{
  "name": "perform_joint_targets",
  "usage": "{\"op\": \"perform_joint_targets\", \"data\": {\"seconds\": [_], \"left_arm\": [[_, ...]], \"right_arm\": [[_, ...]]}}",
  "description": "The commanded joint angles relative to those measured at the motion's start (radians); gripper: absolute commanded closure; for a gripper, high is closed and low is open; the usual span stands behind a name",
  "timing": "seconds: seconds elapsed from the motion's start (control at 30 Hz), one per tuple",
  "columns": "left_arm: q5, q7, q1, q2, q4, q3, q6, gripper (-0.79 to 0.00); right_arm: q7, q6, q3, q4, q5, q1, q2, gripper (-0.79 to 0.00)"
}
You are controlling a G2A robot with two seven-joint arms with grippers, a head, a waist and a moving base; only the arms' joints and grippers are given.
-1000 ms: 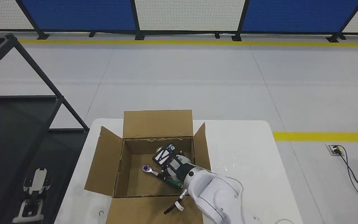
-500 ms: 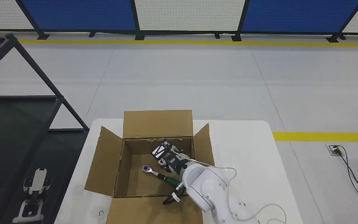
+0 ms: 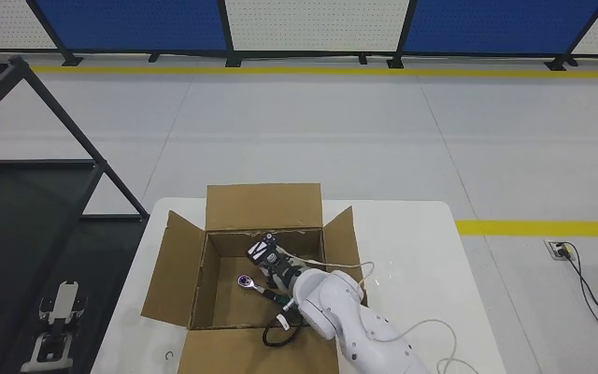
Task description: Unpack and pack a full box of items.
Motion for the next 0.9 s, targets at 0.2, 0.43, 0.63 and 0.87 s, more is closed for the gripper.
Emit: {"op": "perform_joint_targets", "data": {"seconds": [0.2,0.43,0.63,0.87], "left_arm": [[0.000,0.000,0.000,0.000,0.000,0.000,0.000,-0.785],[0.000,0.000,0.000,0.000,0.000,0.000,0.000,-0.785],[0.000,0.000,0.000,0.000,0.000,0.000,0.000,-0.785],[0.000,0.000,0.000,0.000,0.000,0.000,0.000,-0.785]], "right_arm": [[-0.025,0.053,0.008,0.037,0.008,0.015,-0.017,0.000],[-0.064,0.053,0.048,-0.049,-0.032,-0.046,-0.005,0.000],[-0.044,0.049,0.090,-0.106,-0.069,-0.097,0.008,0.000],[0.010,0.043,0.087,-0.010,-0.051,-0.060,-0.005,0.000]]}}
